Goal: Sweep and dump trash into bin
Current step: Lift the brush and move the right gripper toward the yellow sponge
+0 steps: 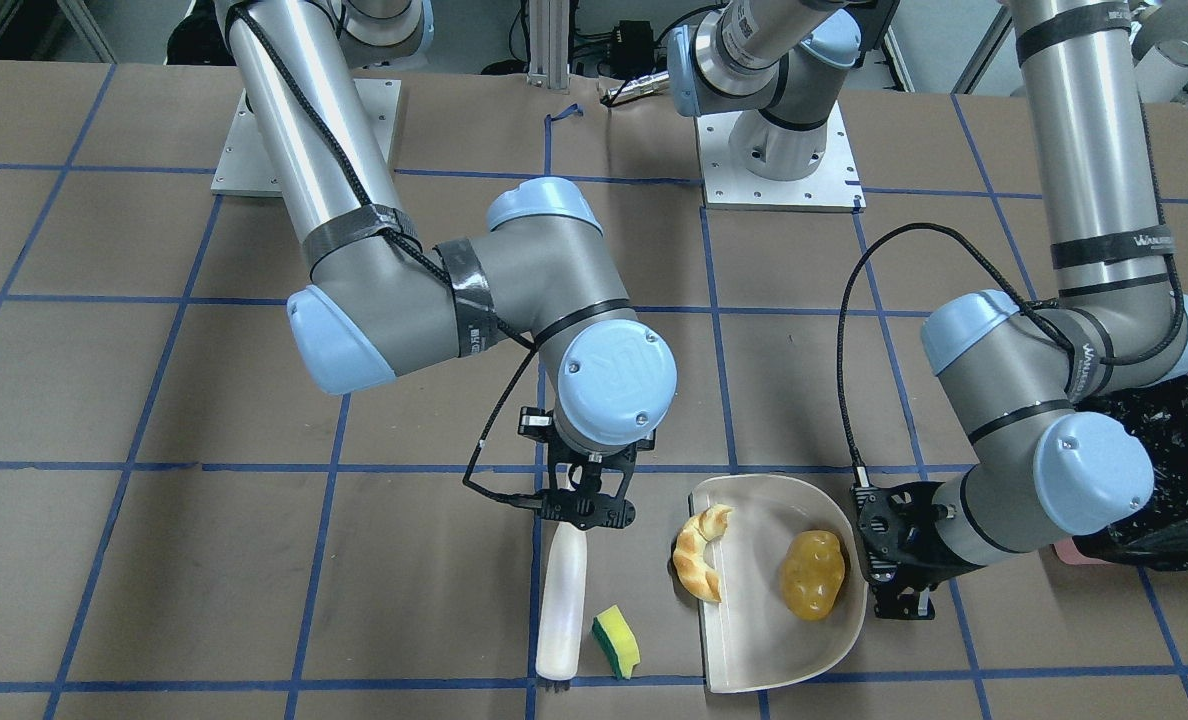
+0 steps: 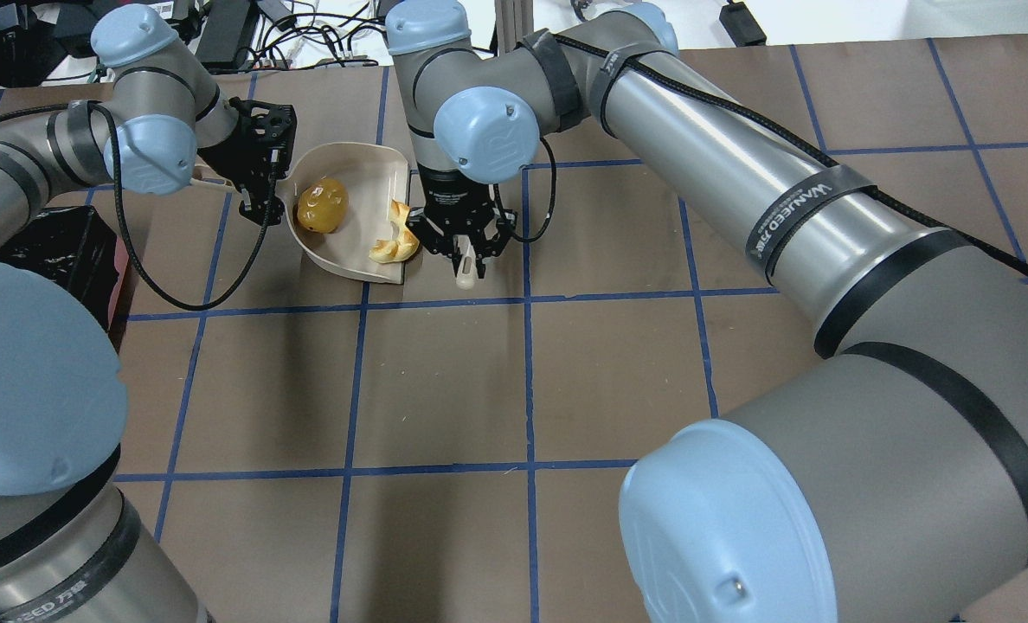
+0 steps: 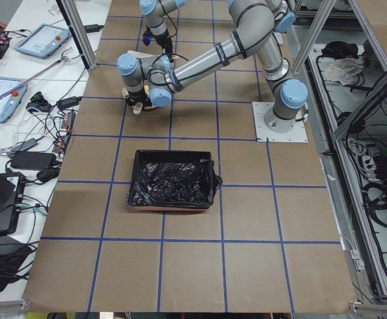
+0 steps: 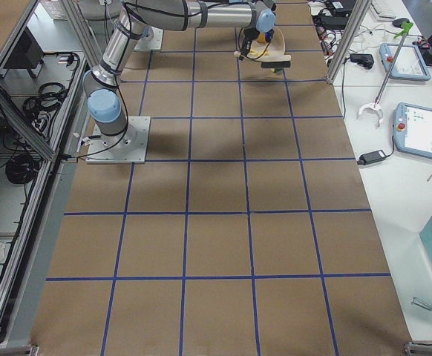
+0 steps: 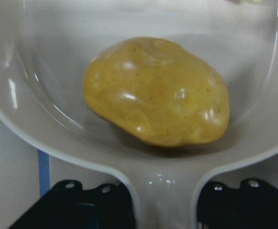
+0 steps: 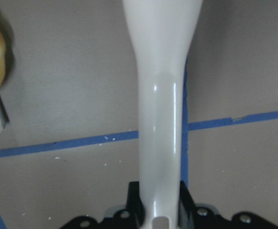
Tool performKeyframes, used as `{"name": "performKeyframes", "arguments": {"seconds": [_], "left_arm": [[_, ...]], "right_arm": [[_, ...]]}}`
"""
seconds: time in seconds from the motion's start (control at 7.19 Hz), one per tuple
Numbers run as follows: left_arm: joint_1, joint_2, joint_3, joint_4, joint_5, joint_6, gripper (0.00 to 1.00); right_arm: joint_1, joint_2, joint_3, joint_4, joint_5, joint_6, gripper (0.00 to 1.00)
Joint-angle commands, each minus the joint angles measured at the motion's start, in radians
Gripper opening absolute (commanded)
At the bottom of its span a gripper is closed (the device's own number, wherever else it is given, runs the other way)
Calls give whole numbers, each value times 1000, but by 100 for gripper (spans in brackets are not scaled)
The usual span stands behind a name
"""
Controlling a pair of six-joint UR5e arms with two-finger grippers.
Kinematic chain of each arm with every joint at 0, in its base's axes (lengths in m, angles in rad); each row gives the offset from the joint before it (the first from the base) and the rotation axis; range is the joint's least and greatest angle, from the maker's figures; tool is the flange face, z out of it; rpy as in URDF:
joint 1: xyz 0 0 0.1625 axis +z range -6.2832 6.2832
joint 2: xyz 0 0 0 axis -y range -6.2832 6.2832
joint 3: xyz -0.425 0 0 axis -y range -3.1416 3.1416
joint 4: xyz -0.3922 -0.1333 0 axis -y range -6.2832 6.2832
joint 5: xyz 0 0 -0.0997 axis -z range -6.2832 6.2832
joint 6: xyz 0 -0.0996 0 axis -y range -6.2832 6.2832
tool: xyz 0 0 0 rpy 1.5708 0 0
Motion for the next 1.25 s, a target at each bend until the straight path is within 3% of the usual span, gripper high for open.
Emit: {"name": "performKeyframes", "arguments": {"seconds": [0.0, 0.28, 0.7, 1.11], "left_arm": [[-1, -4, -1, -1, -2, 0, 0], [1, -5, -1, -1, -1, 0, 0], [2, -7, -3, -1, -1, 0, 0], [2, -10, -6, -3, -2, 0, 0]], "right_arm": [[-43, 32, -7, -3, -95, -126, 0], [-46, 80, -48, -3, -136, -237, 0], [-46, 107, -90, 46, -127, -241, 0], [-36, 109, -98, 83, -20, -222, 0]]}}
